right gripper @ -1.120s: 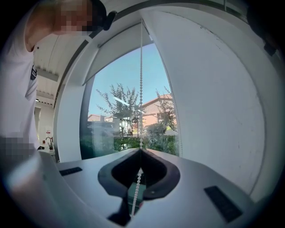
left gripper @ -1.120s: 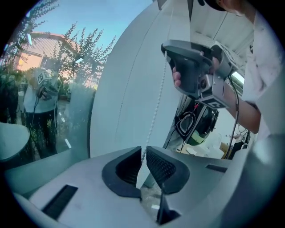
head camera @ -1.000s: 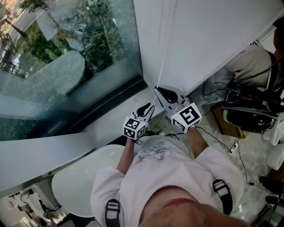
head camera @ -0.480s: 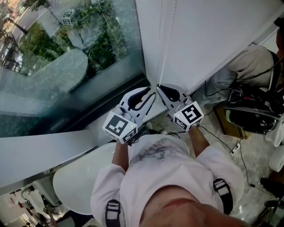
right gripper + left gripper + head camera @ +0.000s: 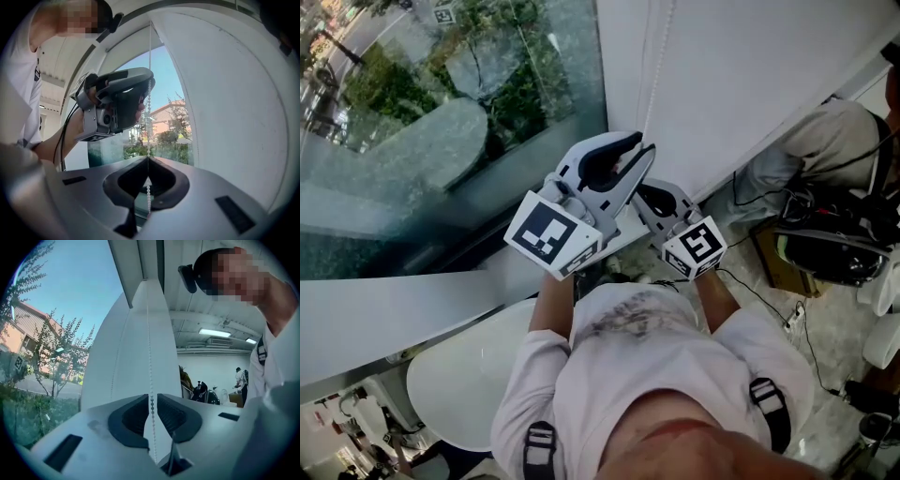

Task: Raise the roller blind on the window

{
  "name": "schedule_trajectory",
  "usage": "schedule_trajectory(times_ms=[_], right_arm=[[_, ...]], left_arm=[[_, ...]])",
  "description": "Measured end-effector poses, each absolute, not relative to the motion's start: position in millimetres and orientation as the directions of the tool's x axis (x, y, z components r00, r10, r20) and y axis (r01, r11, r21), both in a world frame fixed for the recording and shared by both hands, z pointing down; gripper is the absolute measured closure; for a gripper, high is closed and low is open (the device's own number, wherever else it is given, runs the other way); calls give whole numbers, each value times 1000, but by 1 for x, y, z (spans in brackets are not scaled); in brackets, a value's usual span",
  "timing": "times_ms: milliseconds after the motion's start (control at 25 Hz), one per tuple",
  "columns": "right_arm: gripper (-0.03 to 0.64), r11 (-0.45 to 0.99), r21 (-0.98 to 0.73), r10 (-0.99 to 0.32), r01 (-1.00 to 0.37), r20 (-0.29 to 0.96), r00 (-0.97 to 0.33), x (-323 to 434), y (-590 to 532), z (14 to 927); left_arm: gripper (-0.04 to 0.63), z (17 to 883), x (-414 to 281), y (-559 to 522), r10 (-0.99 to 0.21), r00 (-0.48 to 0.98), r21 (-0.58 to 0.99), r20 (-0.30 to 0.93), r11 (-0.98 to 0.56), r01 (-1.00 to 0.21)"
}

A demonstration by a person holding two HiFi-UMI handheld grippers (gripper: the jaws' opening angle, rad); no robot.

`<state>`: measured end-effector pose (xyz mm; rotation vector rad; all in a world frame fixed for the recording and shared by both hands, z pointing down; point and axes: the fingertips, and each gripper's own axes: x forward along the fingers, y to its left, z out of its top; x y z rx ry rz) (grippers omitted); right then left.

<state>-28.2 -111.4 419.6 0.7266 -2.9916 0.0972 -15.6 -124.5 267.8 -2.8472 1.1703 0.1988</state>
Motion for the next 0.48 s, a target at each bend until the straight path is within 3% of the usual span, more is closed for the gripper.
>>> schedule_trajectory(times_ms=[80, 480], right_arm=[[555, 890, -46, -450, -454, 75, -890, -29, -111, 419], [555, 884, -56, -453, -464, 145, -880, -29, -110, 449]], left_arm=[[581, 267, -13, -128, -708, 694, -11, -134, -699, -715], [588, 299, -14, -124, -741, 663, 31, -103, -669, -743]])
